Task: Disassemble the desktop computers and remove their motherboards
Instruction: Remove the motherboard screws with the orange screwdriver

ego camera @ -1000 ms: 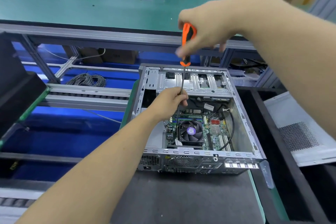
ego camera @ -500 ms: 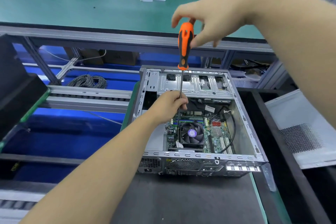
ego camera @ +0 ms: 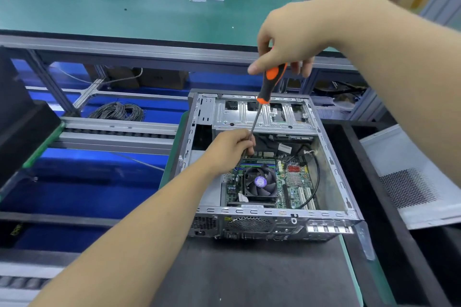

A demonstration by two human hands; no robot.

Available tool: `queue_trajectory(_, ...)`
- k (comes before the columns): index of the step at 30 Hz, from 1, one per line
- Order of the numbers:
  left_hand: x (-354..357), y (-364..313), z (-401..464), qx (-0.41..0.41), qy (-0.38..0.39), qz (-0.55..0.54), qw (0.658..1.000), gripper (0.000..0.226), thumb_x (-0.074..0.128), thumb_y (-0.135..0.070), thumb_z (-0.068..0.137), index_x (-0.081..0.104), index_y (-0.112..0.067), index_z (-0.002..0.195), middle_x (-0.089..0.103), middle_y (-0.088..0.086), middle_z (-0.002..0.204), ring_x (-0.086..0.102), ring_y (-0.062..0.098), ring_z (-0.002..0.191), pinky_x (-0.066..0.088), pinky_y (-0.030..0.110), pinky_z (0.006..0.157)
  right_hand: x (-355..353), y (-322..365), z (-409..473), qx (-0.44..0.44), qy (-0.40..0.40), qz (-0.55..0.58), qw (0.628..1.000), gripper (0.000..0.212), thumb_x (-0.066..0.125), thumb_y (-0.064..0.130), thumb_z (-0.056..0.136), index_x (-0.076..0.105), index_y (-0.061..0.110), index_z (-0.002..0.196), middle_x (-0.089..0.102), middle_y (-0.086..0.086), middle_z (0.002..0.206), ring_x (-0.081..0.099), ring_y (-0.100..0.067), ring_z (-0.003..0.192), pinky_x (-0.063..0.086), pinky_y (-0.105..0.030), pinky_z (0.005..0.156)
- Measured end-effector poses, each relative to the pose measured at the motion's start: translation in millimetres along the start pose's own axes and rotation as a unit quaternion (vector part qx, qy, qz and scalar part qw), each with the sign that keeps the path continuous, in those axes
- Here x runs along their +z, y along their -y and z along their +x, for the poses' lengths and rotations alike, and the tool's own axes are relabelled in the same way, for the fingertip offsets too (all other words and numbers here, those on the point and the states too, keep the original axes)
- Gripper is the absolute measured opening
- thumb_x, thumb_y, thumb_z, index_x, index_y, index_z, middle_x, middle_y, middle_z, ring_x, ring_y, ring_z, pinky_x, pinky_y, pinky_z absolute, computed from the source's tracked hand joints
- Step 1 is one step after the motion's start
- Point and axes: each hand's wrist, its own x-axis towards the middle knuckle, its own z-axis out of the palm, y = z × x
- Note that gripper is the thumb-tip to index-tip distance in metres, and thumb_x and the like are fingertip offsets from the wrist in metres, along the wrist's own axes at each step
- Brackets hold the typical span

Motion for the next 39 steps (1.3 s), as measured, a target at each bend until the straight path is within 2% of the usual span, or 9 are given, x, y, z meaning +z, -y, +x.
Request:
queue_trajectory(2, 0, -6, 3, 0.012, -0.014, -0.015, 1.000, 0.023, 0.048, -0.009, 0.101, 0.063, -0.016, 0.085, 0.072, 0.001, 0.082, 0.067, 0.032, 0.087, 0.054, 0.054, 0.083, 0, -4, -1, -0.018, -0.017, 0.020, 0.999, 0.042, 0.063, 0.055, 0.089, 0.067, 0.013, 0.087, 0.067, 0.007, 0.051, 0.069, -0.017, 0.047, 0.054, -0.031, 0.068)
queue_trajectory(5, 1, -14, 6, 0.023, -0.028, -0.025, 0.999, 0.024, 0.048, -0.013, 0.102, 0.063, -0.019, 0.084, 0.072, -0.001, 0.083, 0.068, 0.030, 0.088, 0.055, 0.054, 0.082, -4, -5, -2, -0.056, -0.071, 0.003, 0.996, 0.034, 0.064, 0.051, 0.090, 0.065, 0.017, 0.085, 0.066, 0.008, 0.050, 0.067, -0.010, 0.045, 0.048, -0.027, 0.062)
queue_trajectory(7, 0, -13, 7, 0.024, -0.031, -0.025, 0.999, 0.025, 0.048, -0.013, 0.102, 0.063, -0.020, 0.085, 0.072, -0.001, 0.083, 0.067, 0.031, 0.088, 0.056, 0.054, 0.082, -4, -4, -2, -0.069, -0.082, -0.010, 0.994, 0.032, 0.063, 0.050, 0.090, 0.065, 0.018, 0.083, 0.065, 0.010, 0.048, 0.066, -0.009, 0.044, 0.046, -0.026, 0.060)
queue_trajectory(16, 4, -4, 10, 0.019, -0.039, -0.018, 0.999, 0.025, 0.049, -0.012, 0.103, 0.064, -0.021, 0.086, 0.072, -0.002, 0.083, 0.069, 0.011, 0.086, 0.057, 0.035, 0.084, 7, -5, 0, -0.071, -0.089, -0.007, 0.994, 0.032, 0.062, 0.049, 0.092, 0.064, 0.018, 0.082, 0.063, 0.014, 0.046, 0.065, -0.009, 0.043, 0.046, -0.025, 0.056)
queue_trajectory(20, 4, -3, 10, 0.018, -0.032, -0.010, 0.999, 0.024, 0.048, -0.012, 0.103, 0.064, -0.020, 0.086, 0.072, -0.003, 0.084, 0.069, 0.011, 0.087, 0.056, 0.043, 0.090, 7, -6, 1, -0.071, -0.087, -0.012, 0.994, 0.032, 0.061, 0.049, 0.092, 0.064, 0.018, 0.083, 0.061, 0.015, 0.044, 0.066, -0.010, 0.045, 0.044, -0.025, 0.055)
queue_trajectory(25, 1, -2, 10, 0.019, -0.033, 0.003, 0.999, 0.024, 0.049, -0.013, 0.102, 0.064, -0.023, 0.086, 0.072, -0.005, 0.083, 0.068, 0.014, 0.088, 0.055, 0.048, 0.088, 7, -6, 1, -0.068, -0.086, -0.007, 0.994, 0.032, 0.061, 0.048, 0.093, 0.064, 0.018, 0.084, 0.060, 0.016, 0.043, 0.065, -0.009, 0.043, 0.044, -0.025, 0.053)
queue_trajectory(31, 1, -1, 10, 0.019, -0.031, -0.001, 0.999, 0.024, 0.050, -0.013, 0.102, 0.065, -0.022, 0.086, 0.072, -0.006, 0.082, 0.069, 0.016, 0.089, 0.055, 0.048, 0.090, 8, -5, 2, -0.069, -0.086, 0.002, 0.994, 0.031, 0.062, 0.047, 0.093, 0.063, 0.017, 0.084, 0.061, 0.017, 0.044, 0.064, -0.009, 0.041, 0.046, -0.025, 0.054)
queue_trajectory(37, 3, -3, 8, 0.008, -0.023, -0.022, 0.999, 0.023, 0.050, -0.010, 0.101, 0.065, -0.018, 0.086, 0.072, -0.001, 0.082, 0.068, 0.024, 0.089, 0.054, 0.051, 0.090, 4, -2, 0, -0.080, -0.048, -0.015, 0.995, 0.021, 0.068, 0.043, 0.089, 0.065, 0.022, 0.083, 0.065, 0.014, 0.052, 0.064, -0.007, 0.044, 0.044, -0.026, 0.057)
queue_trajectory(39, 5, -2, 6, 0.003, -0.030, -0.031, 0.999, 0.023, 0.049, -0.010, 0.102, 0.065, -0.016, 0.087, 0.072, -0.001, 0.082, 0.069, 0.020, 0.087, 0.055, 0.049, 0.090, 3, -1, -1, -0.086, -0.044, -0.017, 0.995, 0.018, 0.069, 0.040, 0.089, 0.065, 0.023, 0.086, 0.066, 0.013, 0.053, 0.065, -0.008, 0.046, 0.042, -0.026, 0.056)
